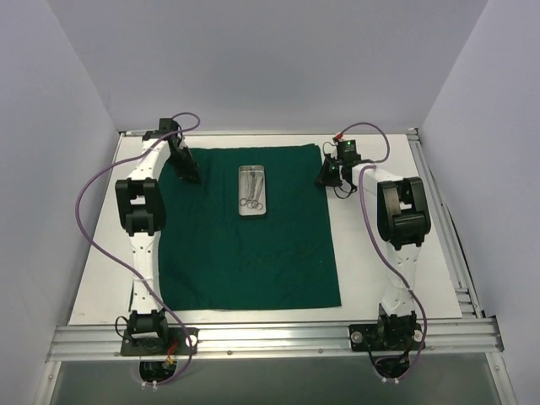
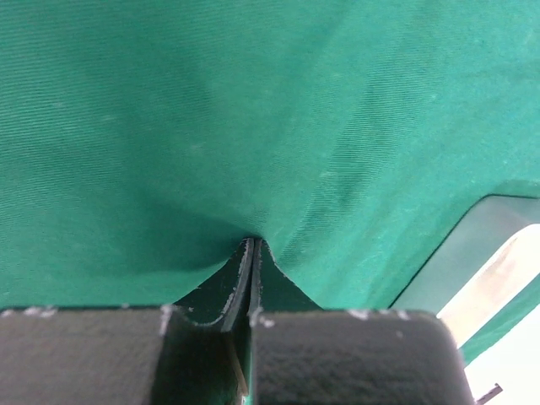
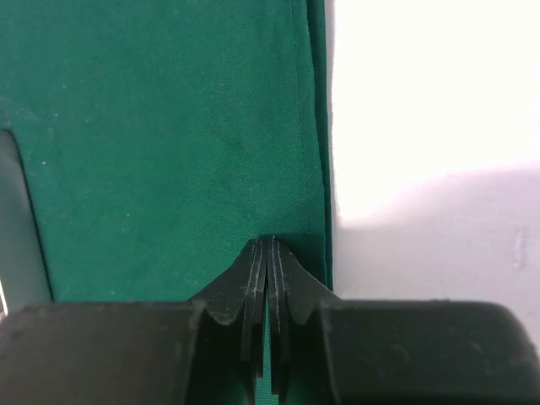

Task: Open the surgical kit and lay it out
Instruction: Open the surgical kit at the center of the board.

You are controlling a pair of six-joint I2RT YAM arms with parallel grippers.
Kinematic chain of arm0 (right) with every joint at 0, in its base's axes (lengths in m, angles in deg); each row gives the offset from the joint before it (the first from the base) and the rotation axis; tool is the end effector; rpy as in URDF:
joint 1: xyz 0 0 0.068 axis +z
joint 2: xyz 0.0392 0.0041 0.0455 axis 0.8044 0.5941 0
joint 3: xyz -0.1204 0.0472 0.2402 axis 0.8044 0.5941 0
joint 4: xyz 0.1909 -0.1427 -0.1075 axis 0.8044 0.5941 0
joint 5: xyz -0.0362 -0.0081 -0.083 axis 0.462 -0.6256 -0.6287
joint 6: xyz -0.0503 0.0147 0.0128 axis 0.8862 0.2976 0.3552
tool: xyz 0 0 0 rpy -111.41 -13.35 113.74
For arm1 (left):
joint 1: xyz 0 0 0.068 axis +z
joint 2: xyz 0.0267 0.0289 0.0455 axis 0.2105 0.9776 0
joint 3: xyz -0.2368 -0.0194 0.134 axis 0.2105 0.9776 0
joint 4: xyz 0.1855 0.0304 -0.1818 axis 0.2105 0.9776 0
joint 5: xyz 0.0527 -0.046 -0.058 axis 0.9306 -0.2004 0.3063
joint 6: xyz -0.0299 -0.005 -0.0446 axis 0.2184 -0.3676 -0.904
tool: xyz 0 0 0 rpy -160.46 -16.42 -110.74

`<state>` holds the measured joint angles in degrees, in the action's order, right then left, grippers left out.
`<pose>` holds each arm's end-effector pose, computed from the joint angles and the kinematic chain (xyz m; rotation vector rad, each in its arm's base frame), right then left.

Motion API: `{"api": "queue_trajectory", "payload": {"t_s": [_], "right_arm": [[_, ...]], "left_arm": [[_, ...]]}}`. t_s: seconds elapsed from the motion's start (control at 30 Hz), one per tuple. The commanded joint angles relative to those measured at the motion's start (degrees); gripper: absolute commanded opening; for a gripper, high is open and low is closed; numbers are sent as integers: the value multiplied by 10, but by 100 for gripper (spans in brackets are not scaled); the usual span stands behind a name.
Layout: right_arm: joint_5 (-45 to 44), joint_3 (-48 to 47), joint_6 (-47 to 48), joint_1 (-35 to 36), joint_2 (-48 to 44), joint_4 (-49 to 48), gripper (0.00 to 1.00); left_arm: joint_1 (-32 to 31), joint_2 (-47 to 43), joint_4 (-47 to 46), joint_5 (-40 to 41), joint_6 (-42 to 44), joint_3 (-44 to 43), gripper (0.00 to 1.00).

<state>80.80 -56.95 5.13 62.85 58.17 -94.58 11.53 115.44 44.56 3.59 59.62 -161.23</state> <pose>0.4719 0.0884 0.1581 0.0826 2.2327 0.6552 0.5263 -0.0148 0.1575 -0.6018 2.7802 -0.4714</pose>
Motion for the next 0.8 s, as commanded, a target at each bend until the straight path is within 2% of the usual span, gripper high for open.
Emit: {"api": "queue_trajectory", "payload": {"t_s": [0.0,0.23,0.47,0.63,0.67,0.73,0.77], "right_arm": [[-69,-19,31,-10,43,83,0],[-101,-79,53,-19,71,131,0],[-96,-50,54,-24,56,122,0],[-97,-55,60,-28,43,124,0],[-98,-56,60,-29,40,127,0],[-100,-50,58,-31,35,127,0],[-92,-47,57,-31,34,125,0]], "left_arm": [[-20,32,16,-11,6,-21,2],[-36,19,-10,-26,-7,-1,2],[-28,39,11,-40,-3,-66,2],[-23,-6,-14,-29,6,-27,18],[-21,-22,-26,-32,5,-22,25],[-16,-30,-25,-41,7,-22,29],[-15,-36,-17,-42,9,-34,35]]}}
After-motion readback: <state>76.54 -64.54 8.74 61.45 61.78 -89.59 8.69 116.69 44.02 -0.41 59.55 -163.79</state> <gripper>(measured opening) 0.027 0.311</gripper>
